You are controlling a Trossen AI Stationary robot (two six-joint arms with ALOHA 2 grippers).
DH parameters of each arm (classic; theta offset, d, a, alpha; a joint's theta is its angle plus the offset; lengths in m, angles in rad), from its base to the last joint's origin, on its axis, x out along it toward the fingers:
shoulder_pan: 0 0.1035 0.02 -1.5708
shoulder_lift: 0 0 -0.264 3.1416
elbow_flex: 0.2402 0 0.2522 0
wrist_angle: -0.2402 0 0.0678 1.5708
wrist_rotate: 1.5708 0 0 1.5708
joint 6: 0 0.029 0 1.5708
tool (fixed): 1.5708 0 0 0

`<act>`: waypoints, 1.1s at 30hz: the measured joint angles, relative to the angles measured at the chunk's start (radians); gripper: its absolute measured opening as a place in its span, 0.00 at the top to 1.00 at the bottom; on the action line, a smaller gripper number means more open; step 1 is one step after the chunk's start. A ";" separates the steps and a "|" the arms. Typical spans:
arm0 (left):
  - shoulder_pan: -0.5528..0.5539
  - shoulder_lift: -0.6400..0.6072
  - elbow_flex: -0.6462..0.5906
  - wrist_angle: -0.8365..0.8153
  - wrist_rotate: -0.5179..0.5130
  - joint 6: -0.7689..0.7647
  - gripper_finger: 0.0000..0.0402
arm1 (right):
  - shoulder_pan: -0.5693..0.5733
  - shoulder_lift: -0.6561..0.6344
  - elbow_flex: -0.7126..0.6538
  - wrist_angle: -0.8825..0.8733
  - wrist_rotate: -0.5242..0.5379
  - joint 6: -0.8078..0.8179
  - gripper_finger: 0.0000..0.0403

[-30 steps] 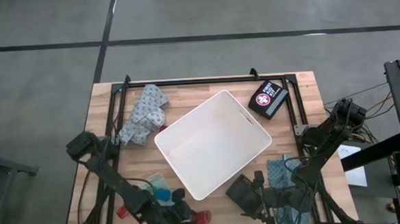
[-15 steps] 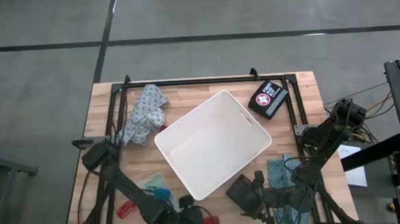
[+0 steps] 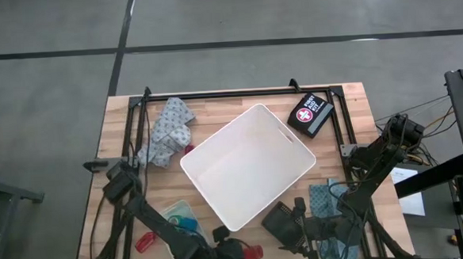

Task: Pick & place medical supplies in basket/bin
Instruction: Put the middle orange bottle into the black basket

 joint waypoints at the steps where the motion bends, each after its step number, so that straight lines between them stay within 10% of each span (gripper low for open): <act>1: -0.004 0.000 0.000 0.001 -0.015 0.000 0.66 | 0.000 0.000 0.000 0.000 0.000 0.000 0.18; 19: -0.034 0.000 -0.001 -0.244 0.101 -0.166 0.66 | 0.000 0.000 0.000 -0.002 0.000 0.000 0.18; 33: -0.033 0.006 -0.057 -0.132 0.116 -0.149 0.66 | 0.000 0.000 0.000 -0.003 0.000 0.000 0.18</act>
